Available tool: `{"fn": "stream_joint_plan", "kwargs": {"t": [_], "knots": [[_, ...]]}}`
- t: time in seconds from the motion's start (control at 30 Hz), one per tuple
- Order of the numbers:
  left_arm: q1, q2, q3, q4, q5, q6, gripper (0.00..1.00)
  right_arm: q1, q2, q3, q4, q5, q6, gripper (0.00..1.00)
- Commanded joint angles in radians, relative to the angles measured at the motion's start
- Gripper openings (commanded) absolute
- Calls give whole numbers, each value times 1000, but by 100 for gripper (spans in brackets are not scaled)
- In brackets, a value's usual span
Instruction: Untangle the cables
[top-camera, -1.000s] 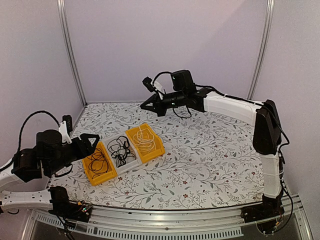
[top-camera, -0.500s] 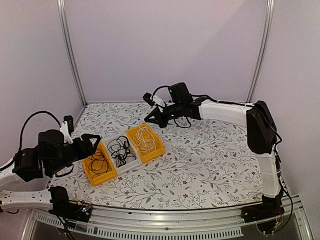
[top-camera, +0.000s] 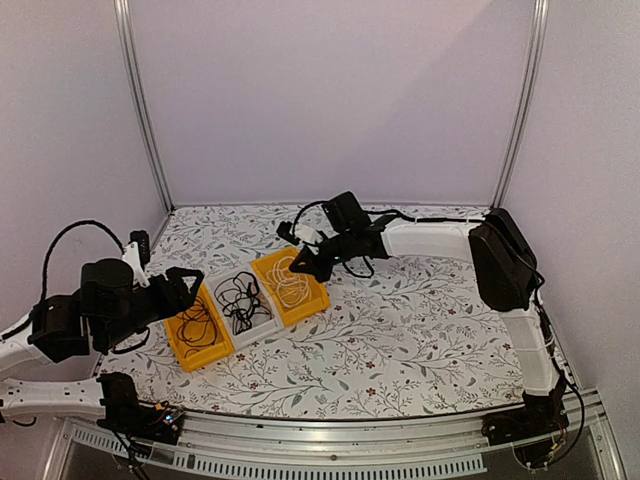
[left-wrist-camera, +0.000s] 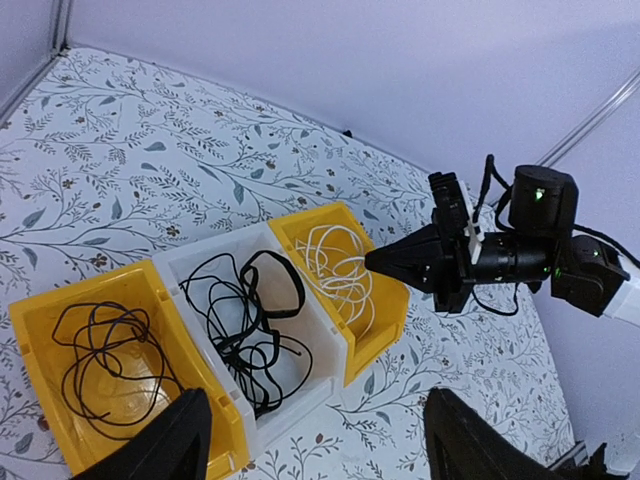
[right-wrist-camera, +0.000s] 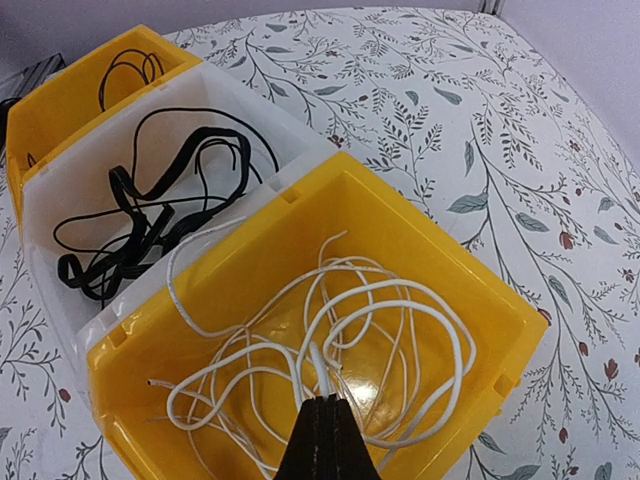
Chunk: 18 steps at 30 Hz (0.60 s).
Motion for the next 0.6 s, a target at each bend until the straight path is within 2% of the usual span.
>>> {"fn": "stream_joint_plan", "kwargs": {"t": [0.0,0.1,0.17,0.3,0.4,0.57], "knots": [[-3,35,2,19,-11,25,76,19,42,1,12,77,-45,0],[-3,50,7,21,-7,38,77,19,35,2,22,118,-60,2],[-4,58,9,23,-13,48,78,18,6,2,20,144,-75,18],[-1,66,16,29,-30,73,82,15,-82,0,-51,136,-123,31],[2,73,21,46,-40,97,85,-2,-171,-12,-129,119,-139,47],[30,120,29,115,-34,195,90,-71,-354,-117,-181,81,-121,57]]}}
